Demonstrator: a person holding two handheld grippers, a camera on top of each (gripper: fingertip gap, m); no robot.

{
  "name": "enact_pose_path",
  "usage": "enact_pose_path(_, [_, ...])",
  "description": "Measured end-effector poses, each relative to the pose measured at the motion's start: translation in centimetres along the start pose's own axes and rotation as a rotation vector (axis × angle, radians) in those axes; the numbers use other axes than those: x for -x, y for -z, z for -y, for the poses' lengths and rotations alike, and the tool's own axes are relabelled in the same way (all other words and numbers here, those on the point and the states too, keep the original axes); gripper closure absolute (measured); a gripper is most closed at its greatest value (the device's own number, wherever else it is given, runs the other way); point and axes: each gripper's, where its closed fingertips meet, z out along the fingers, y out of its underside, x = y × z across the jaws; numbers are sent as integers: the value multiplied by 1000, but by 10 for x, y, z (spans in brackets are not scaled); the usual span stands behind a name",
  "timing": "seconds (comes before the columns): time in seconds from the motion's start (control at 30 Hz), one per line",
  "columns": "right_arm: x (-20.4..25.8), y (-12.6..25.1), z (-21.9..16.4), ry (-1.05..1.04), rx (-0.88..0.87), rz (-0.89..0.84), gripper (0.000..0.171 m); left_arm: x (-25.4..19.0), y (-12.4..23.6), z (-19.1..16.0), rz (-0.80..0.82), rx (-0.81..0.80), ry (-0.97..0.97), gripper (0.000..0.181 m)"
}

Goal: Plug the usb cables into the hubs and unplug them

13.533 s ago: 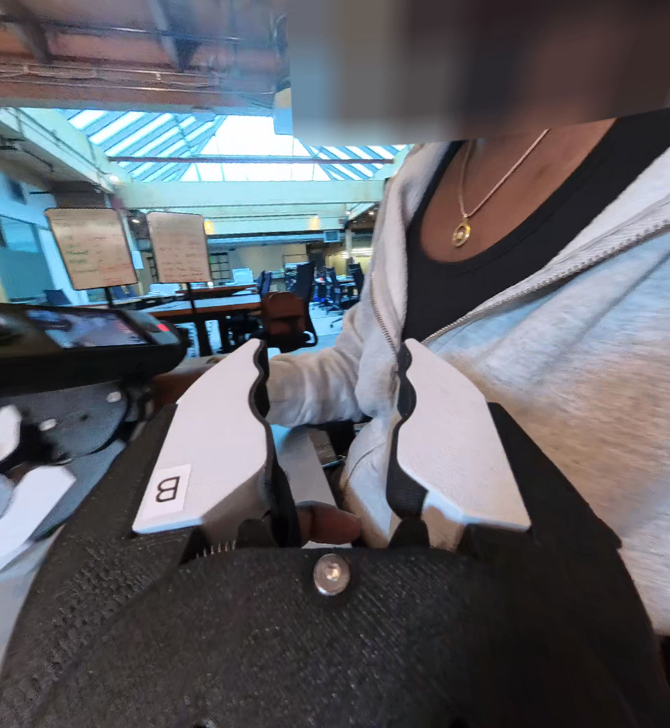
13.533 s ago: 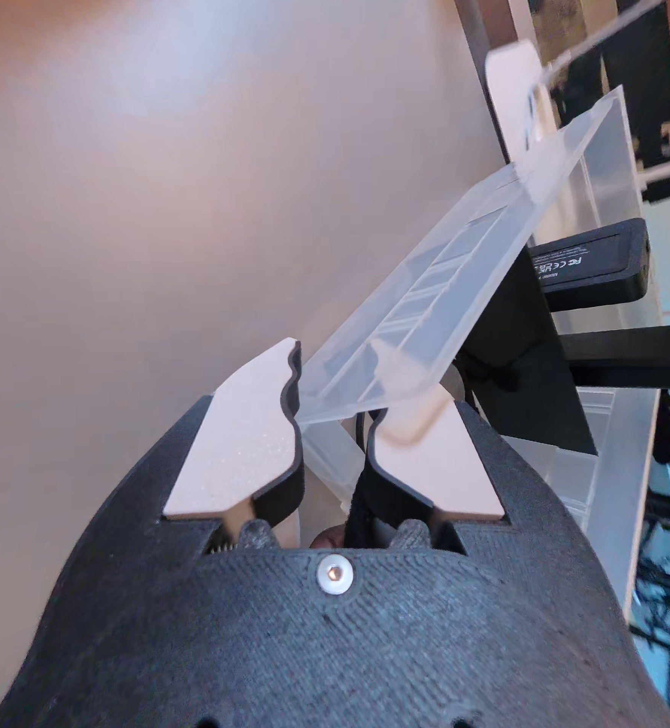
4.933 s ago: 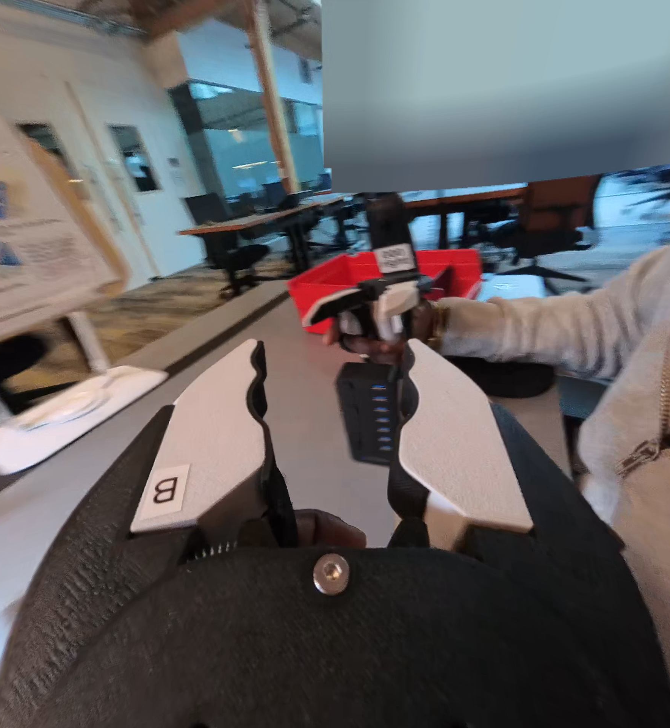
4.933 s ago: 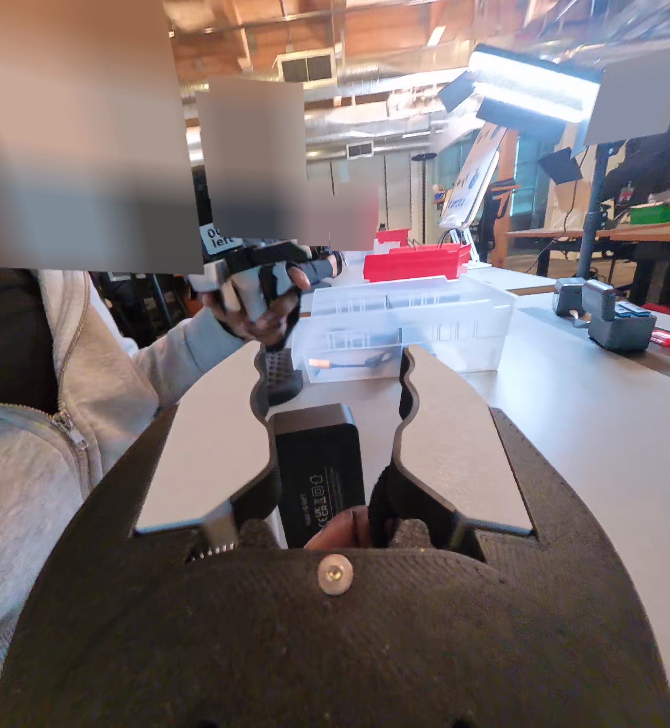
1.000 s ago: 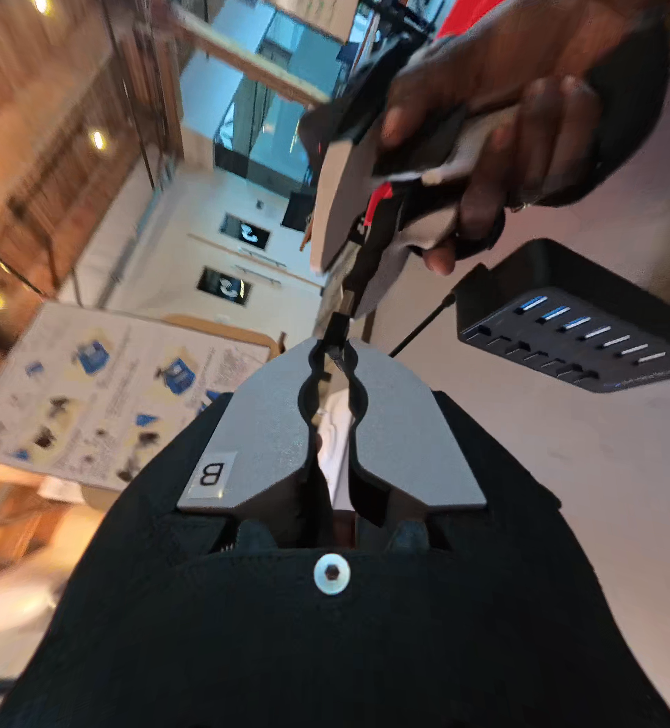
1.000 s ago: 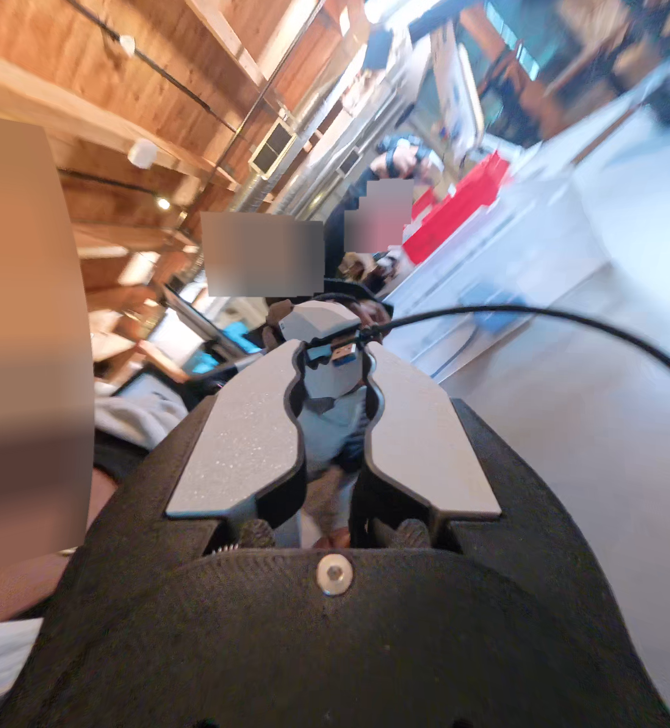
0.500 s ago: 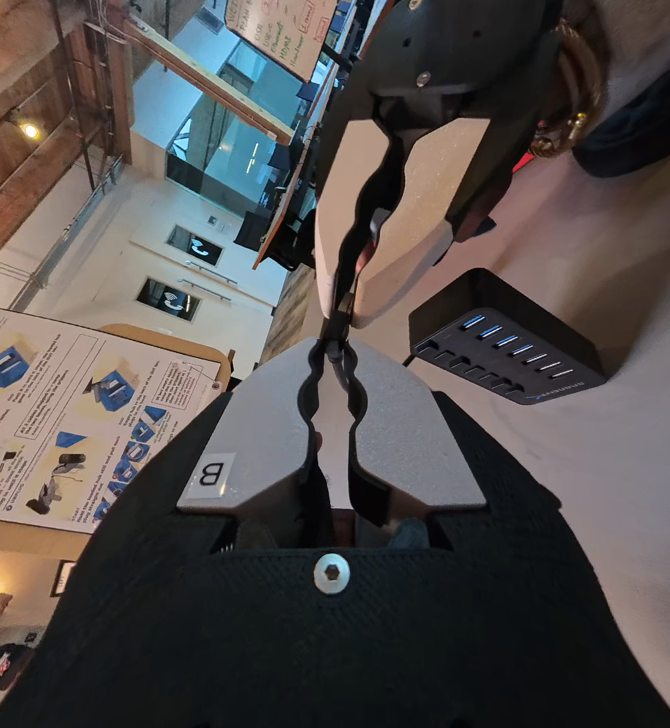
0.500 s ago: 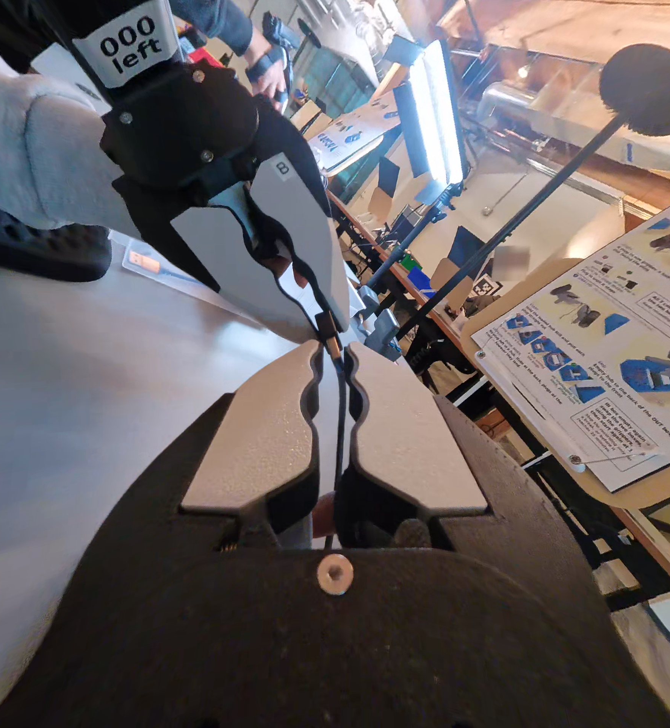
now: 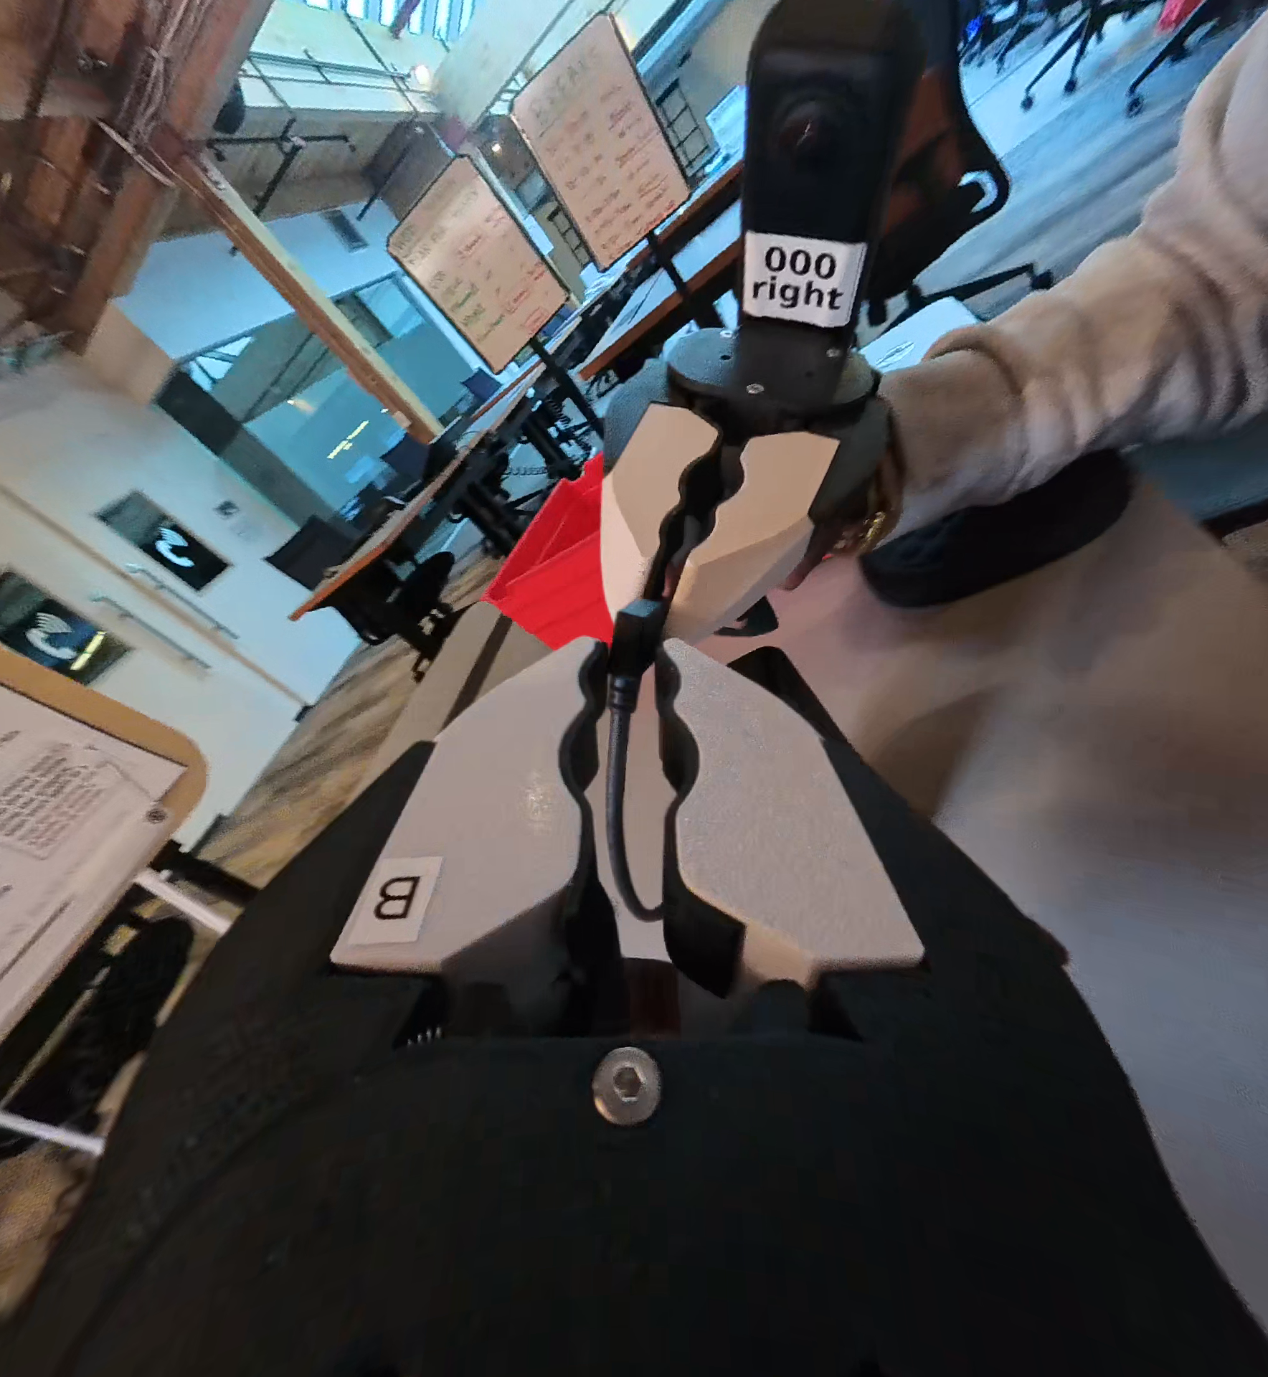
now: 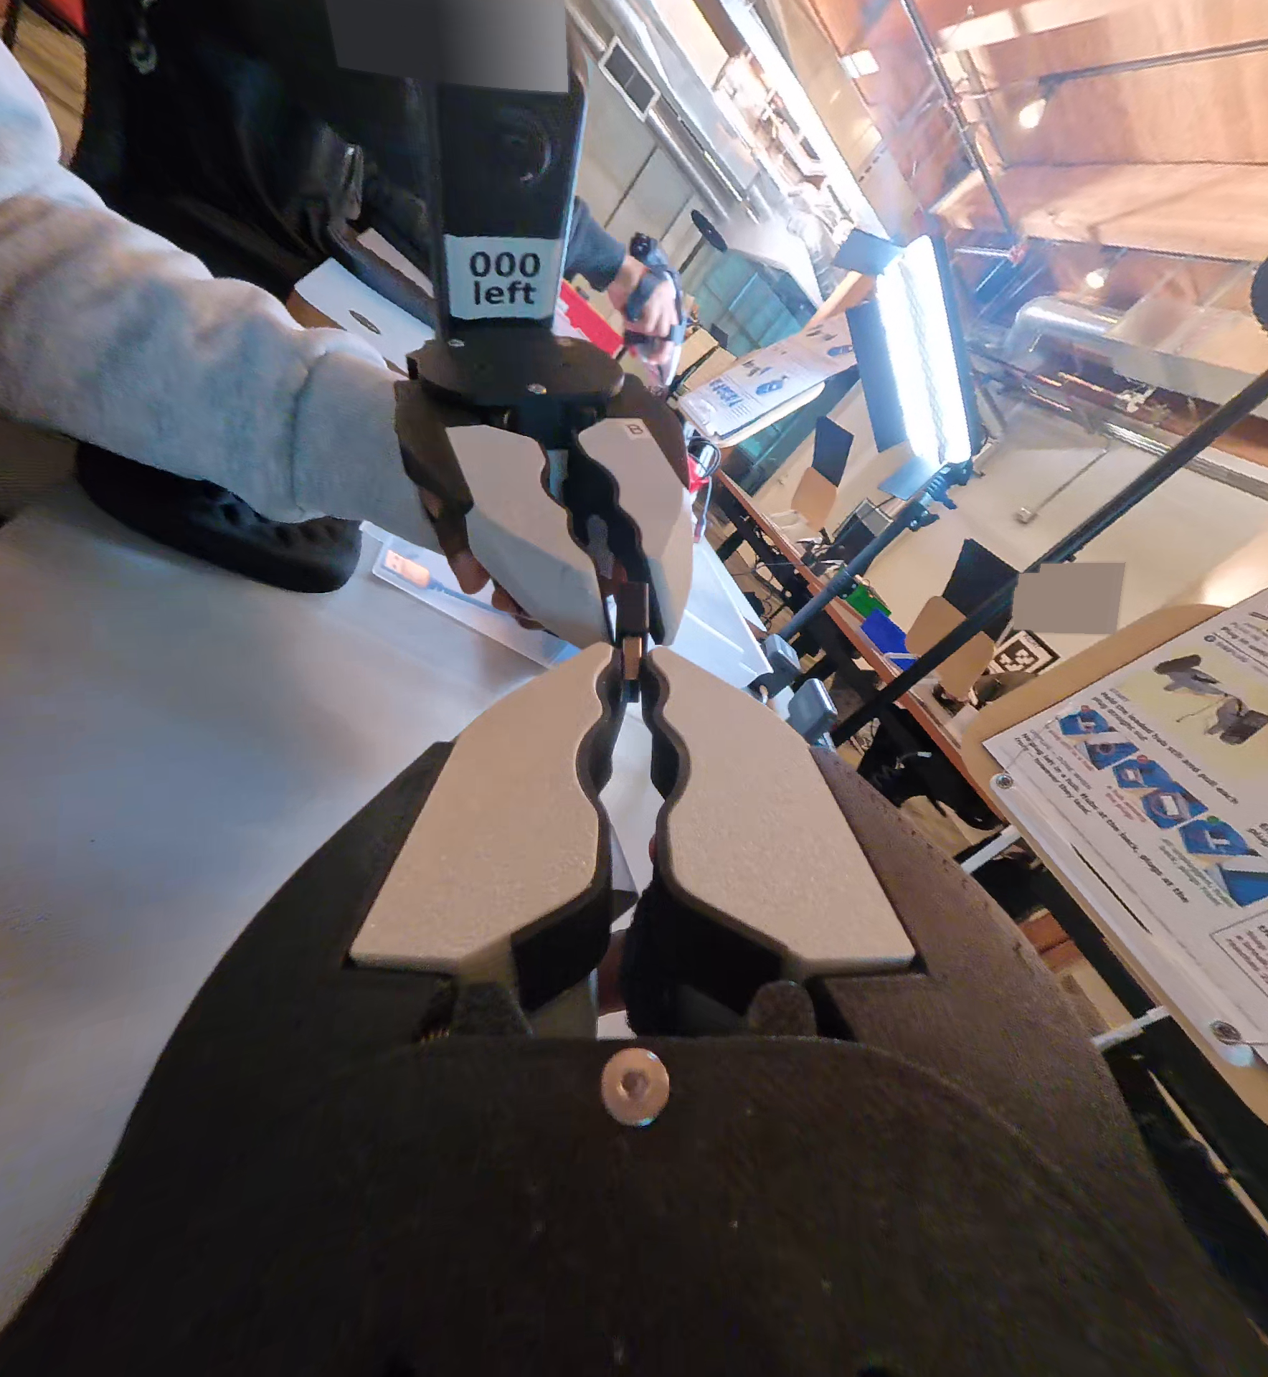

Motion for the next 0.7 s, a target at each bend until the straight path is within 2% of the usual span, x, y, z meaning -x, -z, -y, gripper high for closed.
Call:
enact_pose_path(0.17, [1, 0, -2, -6, 15, 7, 167, 0, -1, -2, -12, 2, 51, 169])
enact_pose_path(0.27, [3, -1, -4, -4, 27, 18, 167, -1, 0, 1, -18, -14, 62, 162])
enact_pose_path(0.5, [1, 0, -4, -54, 36, 11, 163, -3, 2, 1, -34, -3, 50, 173])
enact_pose_path(0.6, [-17, 11, 1, -219, -4, -8, 140, 14, 8, -3, 51, 6, 119, 173])
enact_pose_path(0.7, [-20, 20, -13, -485, 40, 106, 103, 35, 18, -8, 131, -16, 260, 173])
